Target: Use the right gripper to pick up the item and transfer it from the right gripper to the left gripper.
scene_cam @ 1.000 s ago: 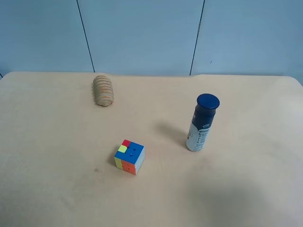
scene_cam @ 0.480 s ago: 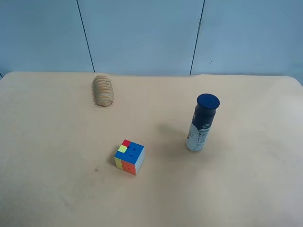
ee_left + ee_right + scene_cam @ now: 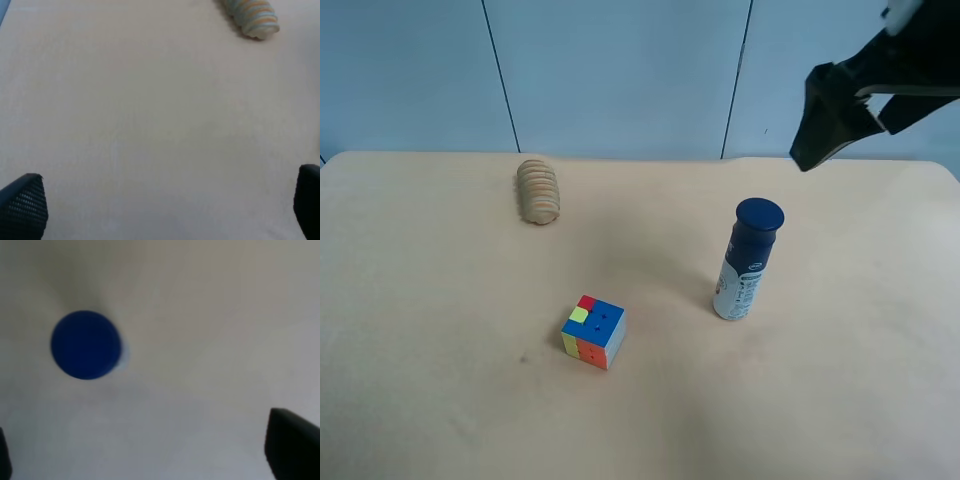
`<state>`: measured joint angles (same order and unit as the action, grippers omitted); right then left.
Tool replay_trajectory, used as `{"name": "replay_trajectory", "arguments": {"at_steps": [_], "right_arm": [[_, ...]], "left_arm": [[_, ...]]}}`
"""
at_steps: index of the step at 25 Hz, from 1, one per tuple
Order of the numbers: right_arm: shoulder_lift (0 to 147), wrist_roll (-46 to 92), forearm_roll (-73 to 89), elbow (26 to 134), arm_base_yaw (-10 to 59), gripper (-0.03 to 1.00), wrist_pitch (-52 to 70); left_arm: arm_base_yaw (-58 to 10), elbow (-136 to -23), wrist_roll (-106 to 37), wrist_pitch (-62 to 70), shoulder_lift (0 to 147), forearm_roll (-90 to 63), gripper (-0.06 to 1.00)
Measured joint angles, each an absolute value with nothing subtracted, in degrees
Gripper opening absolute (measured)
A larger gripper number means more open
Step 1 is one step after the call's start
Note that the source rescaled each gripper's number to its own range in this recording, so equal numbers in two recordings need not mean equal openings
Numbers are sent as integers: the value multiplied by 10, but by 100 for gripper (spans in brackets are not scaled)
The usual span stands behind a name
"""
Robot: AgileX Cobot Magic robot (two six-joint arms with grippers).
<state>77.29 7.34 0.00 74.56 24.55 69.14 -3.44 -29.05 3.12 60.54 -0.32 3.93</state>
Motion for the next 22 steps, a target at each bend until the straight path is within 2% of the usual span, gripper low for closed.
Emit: {"name": "replay_trajectory", "arguments": {"at_steps": [9, 22], "right_arm": [[887, 73, 7, 758, 265, 100, 696], [978, 85, 15, 758, 265, 100, 659]], "left_arm": [[-34, -290, 31, 605, -3, 39, 100], [-34, -290, 31, 605, -3, 39, 100]]}}
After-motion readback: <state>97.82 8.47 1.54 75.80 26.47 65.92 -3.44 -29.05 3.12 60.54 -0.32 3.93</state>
